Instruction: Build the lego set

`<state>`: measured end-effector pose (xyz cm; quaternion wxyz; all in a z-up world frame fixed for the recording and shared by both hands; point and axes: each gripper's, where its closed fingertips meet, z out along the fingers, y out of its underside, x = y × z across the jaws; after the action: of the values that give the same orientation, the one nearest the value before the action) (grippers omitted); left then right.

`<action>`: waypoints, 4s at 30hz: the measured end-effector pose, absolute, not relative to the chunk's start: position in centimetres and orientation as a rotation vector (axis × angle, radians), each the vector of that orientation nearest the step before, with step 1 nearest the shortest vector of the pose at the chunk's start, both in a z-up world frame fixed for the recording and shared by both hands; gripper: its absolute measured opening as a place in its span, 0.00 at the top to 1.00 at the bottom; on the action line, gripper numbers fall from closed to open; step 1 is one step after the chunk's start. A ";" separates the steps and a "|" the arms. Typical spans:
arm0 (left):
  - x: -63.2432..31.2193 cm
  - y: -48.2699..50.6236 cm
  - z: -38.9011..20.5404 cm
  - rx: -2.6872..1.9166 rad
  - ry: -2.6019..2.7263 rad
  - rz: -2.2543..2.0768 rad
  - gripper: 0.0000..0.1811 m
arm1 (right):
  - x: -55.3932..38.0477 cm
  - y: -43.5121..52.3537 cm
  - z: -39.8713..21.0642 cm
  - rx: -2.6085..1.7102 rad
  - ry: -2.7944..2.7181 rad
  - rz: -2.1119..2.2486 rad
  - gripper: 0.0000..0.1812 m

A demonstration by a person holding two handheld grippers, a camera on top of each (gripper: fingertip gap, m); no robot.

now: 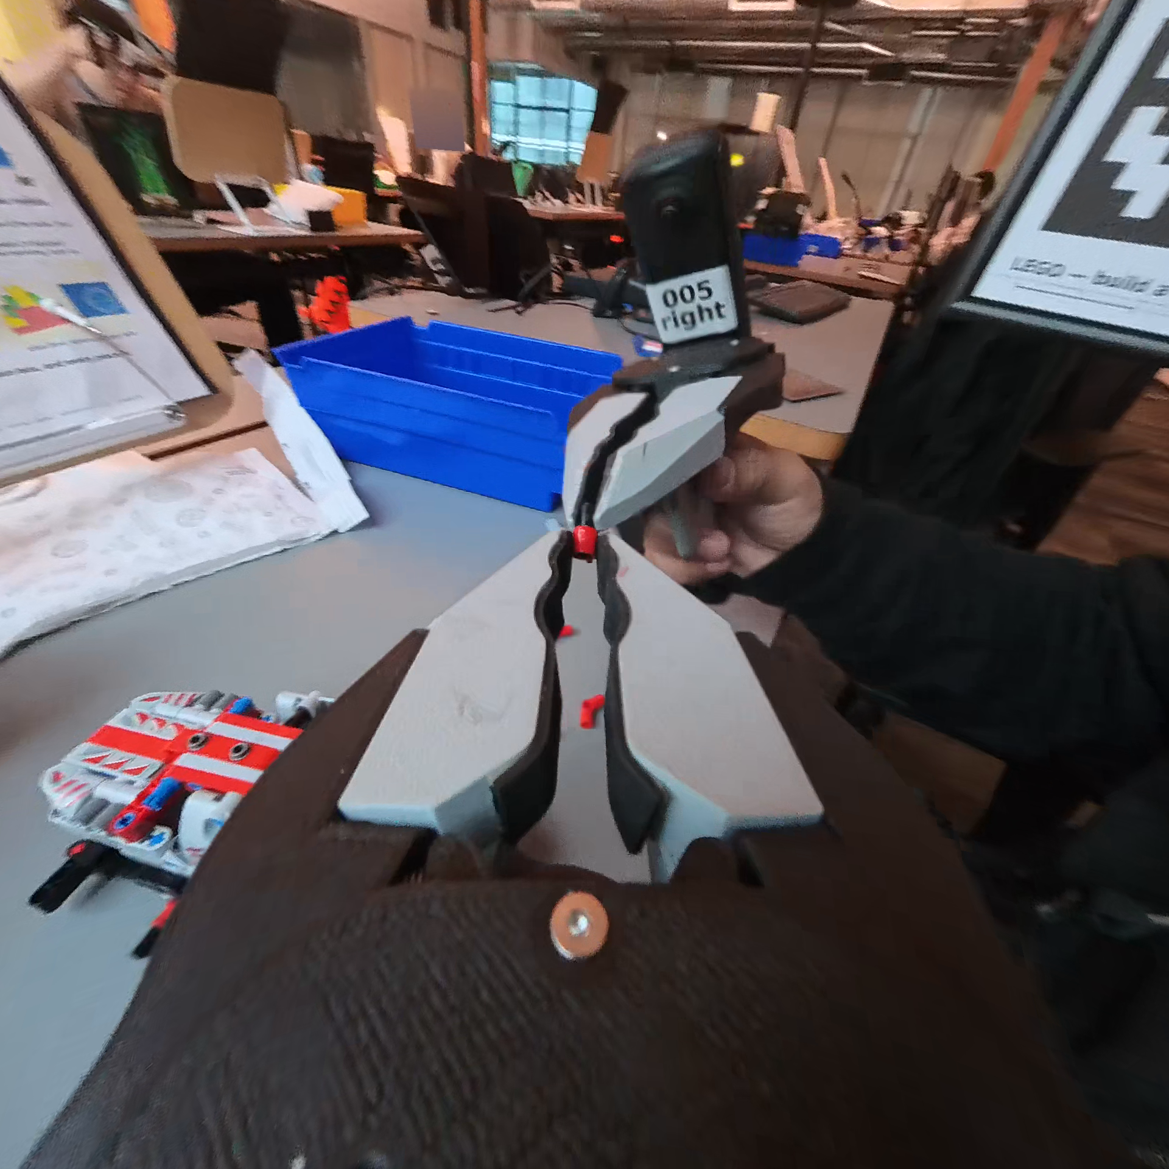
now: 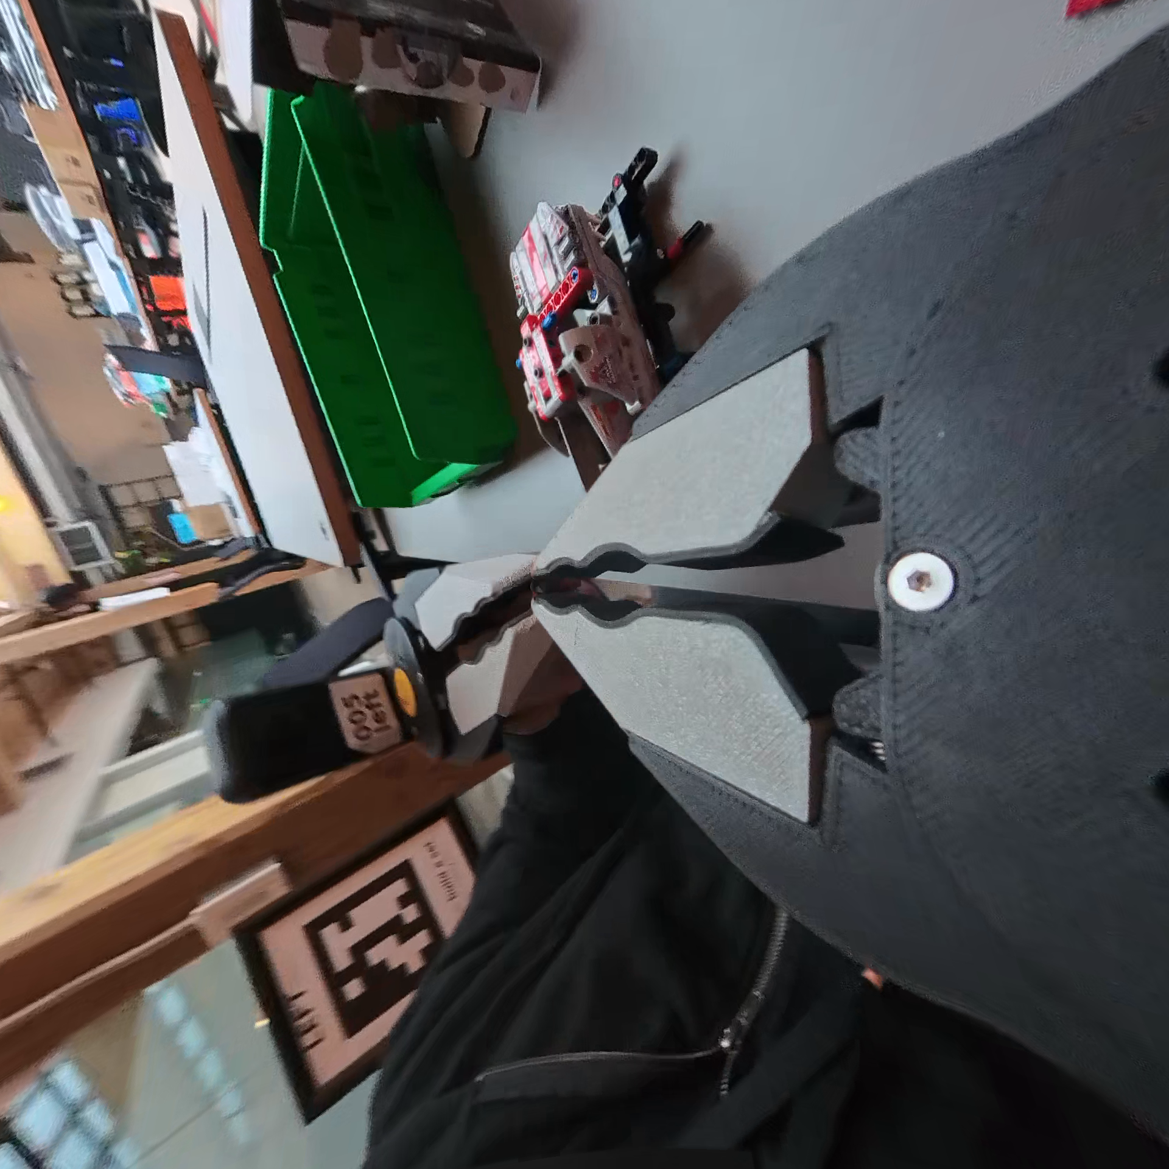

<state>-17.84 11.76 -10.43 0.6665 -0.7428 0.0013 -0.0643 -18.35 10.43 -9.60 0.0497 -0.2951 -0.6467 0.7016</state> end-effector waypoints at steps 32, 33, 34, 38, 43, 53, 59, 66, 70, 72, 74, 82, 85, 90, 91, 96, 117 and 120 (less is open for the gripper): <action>-16.5 12.3 -12.8 -1.705 0.376 0.297 0.97 | -21.7 22.2 -26.4 -1.538 -2.278 1.048 0.95; -16.9 12.2 -13.1 -1.723 0.369 0.310 0.97 | -21.6 22.0 -26.2 -1.542 -2.281 1.064 0.95; -17.3 12.3 -13.2 -1.735 0.352 0.320 0.97 | -21.6 21.9 -25.7 -1.539 -2.272 1.098 0.95; -17.6 12.2 -13.0 -1.728 0.320 0.280 0.97 | -21.6 21.4 -22.2 -1.474 -2.184 1.277 0.92; -17.4 12.1 -12.2 -1.668 0.345 0.314 0.97 | -18.6 15.1 -13.1 -1.175 -2.148 1.967 0.91; -17.9 12.1 -12.3 -1.688 0.439 0.650 0.97 | -17.8 10.8 -12.1 -1.176 -2.210 1.961 0.93; -18.4 12.3 -13.3 -1.742 0.505 0.834 0.97 | -18.6 10.4 -13.1 -1.235 -2.191 1.984 0.95; -18.7 12.3 -13.5 -1.756 0.510 0.857 0.97 | -18.8 10.3 -13.2 -1.230 -2.180 2.067 0.97; -18.8 12.3 -13.7 -1.776 0.481 0.805 0.97 | -18.9 10.4 -13.4 -1.253 -2.164 2.117 0.97; -18.9 12.3 -13.9 -1.787 0.485 0.810 0.97 | -19.0 10.4 -13.6 -1.260 -2.167 2.112 0.97; -19.0 12.2 -14.1 -1.797 0.489 0.818 0.97 | -18.9 10.5 -13.6 -1.258 -2.172 2.110 0.97; -20.1 11.9 -14.4 -1.842 0.444 0.812 0.95 | -18.7 11.7 -12.5 -1.247 -2.126 2.166 0.97; -21.0 11.6 -14.8 -1.879 0.392 0.788 0.94 | -18.6 13.6 -11.3 -1.217 -2.078 2.091 0.97; -21.7 11.2 -14.8 -1.935 0.183 0.528 0.90 | -18.1 23.3 -7.4 -1.225 -1.742 1.740 0.98; -22.0 11.1 -14.7 -1.935 0.156 0.507 0.90 | -17.9 26.2 -6.9 -1.250 -1.645 1.624 0.97; -22.8 10.7 -14.2 -1.932 0.113 0.492 0.89 | -15.8 36.7 -7.3 -1.372 -1.369 1.219 0.97; -26.7 8.4 -17.0 -2.095 0.072 0.476 0.91 | -16.7 44.5 -20.7 -1.867 -1.392 0.804 0.89; -27.5 7.7 -15.7 -2.057 0.042 0.487 0.92 | -16.5 45.3 -21.4 -1.891 -1.356 0.794 0.90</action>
<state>-27.47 7.74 -15.70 0.4915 -0.8473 0.0173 0.2006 -16.53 45.34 -21.43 0.3349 -0.7247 -0.5197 0.3043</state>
